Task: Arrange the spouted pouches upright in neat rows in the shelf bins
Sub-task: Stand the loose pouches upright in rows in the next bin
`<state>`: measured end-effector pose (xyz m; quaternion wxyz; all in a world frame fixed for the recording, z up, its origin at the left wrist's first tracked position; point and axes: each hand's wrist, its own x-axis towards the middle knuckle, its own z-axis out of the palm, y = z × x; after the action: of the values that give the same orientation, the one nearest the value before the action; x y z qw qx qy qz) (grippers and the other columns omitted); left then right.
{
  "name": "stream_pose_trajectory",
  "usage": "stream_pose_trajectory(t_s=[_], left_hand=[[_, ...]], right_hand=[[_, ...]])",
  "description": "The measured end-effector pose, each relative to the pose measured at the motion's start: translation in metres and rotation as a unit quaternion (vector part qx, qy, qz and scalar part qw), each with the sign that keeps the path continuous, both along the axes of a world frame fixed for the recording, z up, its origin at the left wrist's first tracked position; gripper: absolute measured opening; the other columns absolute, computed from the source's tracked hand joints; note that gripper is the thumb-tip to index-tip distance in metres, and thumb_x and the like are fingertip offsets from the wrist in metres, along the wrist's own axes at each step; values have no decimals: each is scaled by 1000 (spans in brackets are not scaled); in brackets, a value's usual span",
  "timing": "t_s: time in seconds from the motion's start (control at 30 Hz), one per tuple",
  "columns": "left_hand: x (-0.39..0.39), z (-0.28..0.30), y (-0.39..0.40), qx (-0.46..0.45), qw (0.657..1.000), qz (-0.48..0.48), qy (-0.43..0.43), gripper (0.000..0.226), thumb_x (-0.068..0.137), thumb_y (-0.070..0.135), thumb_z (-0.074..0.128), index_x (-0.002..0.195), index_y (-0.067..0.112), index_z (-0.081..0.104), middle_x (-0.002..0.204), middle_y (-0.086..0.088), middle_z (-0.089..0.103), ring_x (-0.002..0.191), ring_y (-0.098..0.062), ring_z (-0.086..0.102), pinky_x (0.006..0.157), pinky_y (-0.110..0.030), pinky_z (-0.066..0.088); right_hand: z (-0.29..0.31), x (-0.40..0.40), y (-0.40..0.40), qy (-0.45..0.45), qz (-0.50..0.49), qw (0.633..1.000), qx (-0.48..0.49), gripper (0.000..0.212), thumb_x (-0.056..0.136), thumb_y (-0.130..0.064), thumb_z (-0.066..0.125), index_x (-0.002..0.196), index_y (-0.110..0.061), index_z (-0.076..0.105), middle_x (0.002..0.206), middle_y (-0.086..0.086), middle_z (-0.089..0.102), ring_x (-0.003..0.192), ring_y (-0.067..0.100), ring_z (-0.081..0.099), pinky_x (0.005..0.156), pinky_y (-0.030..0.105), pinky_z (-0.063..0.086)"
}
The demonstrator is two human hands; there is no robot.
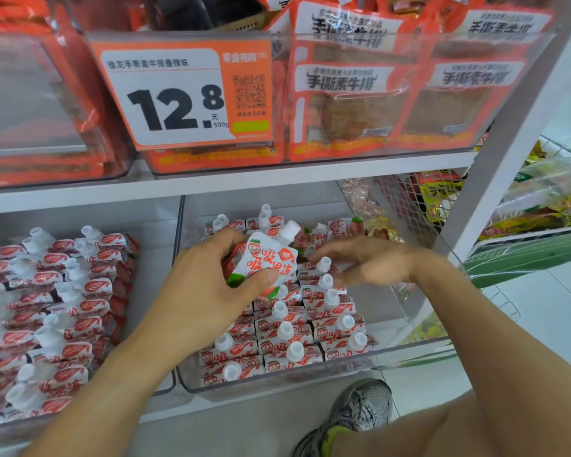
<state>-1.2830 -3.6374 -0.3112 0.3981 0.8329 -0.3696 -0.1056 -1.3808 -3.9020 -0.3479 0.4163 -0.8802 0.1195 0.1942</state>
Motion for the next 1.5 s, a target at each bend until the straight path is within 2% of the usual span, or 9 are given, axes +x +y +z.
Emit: stream_pose_trajectory(t_s=[0.17, 0.43, 0.53, 0.67, 0.77, 0.93, 1.2, 1.37, 1.5], left_hand=[[1, -1, -2, 7, 1000, 3, -13, 45, 78, 45, 74, 117, 28, 61, 94, 18, 70, 81, 3, 65, 70, -15, 51], [4, 1, -11, -28, 999, 26, 27, 30, 76, 33, 79, 102, 27, 64, 87, 14, 73, 76, 4, 66, 69, -14, 52], [6, 2, -18, -41, 998, 29, 48, 28, 75, 32, 79, 99, 26, 66, 87, 13, 74, 78, -2, 69, 76, -31, 57], [9, 4, -33, -23, 999, 28, 22, 29, 75, 34, 80, 100, 25, 68, 89, 14, 72, 76, -1, 67, 70, -25, 54], [14, 4, -46, 2, 1000, 19, -9, 30, 74, 35, 81, 99, 24, 68, 88, 13, 71, 74, -3, 65, 65, -23, 49], [19, -2, -48, 51, 998, 15, -41, 23, 78, 36, 78, 94, 25, 65, 82, 12, 70, 71, 1, 62, 60, -18, 46], [20, -4, -39, 54, 998, 8, -16, 32, 82, 39, 73, 108, 25, 64, 94, 14, 72, 77, 0, 66, 69, -21, 50], [20, 0, -35, 52, 999, 15, -8, 29, 79, 39, 76, 104, 29, 66, 95, 20, 71, 79, 5, 65, 72, -17, 49], [18, 3, -31, 48, 998, 31, -1, 25, 76, 35, 79, 97, 26, 68, 94, 18, 72, 87, 0, 66, 81, -27, 52]], right_hand=[[1, 9, 2, 54, -7, 998, 11, 56, 78, -39, 68, 132, -35, 56, 138, -11, 56, 123, 16, 57, 102, 44, 48], [-2, 7, 2, -2, -52, 998, 22, 43, 82, -29, 65, 122, -47, 62, 132, -16, 61, 124, 7, 54, 114, 41, 36], [-4, 4, 6, -3, -45, 997, 65, 37, 93, -13, 63, 122, -35, 64, 130, -15, 62, 122, 4, 56, 114, 36, 37], [0, 0, 3, 3, -21, 996, 85, 38, 95, -5, 58, 128, -24, 64, 134, -15, 59, 125, 2, 52, 111, 26, 38], [4, 1, -4, -91, -90, 991, -24, 33, 96, -5, 56, 122, -22, 68, 121, -16, 62, 112, -1, 54, 85, 0, 38], [8, 26, -16, -230, -187, 955, 17, 35, 79, -3, 78, 111, -12, 64, 99, 5, 71, 95, 16, 67, 91, 32, 54], [-12, 76, -15, -31, -58, 975, -214, 77, 75, -27, 84, 141, -12, 47, 139, 5, 56, 124, 25, 55, 101, 28, 43], [-11, 84, -7, -25, -27, 963, -268, 52, 76, -11, 78, 125, -8, 60, 123, 6, 64, 107, 23, 61, 87, 30, 53], [0, 67, -4, -130, -37, 952, -275, 33, 76, -5, 75, 103, -17, 59, 99, -2, 52, 97, 19, 46, 68, 25, 33]])
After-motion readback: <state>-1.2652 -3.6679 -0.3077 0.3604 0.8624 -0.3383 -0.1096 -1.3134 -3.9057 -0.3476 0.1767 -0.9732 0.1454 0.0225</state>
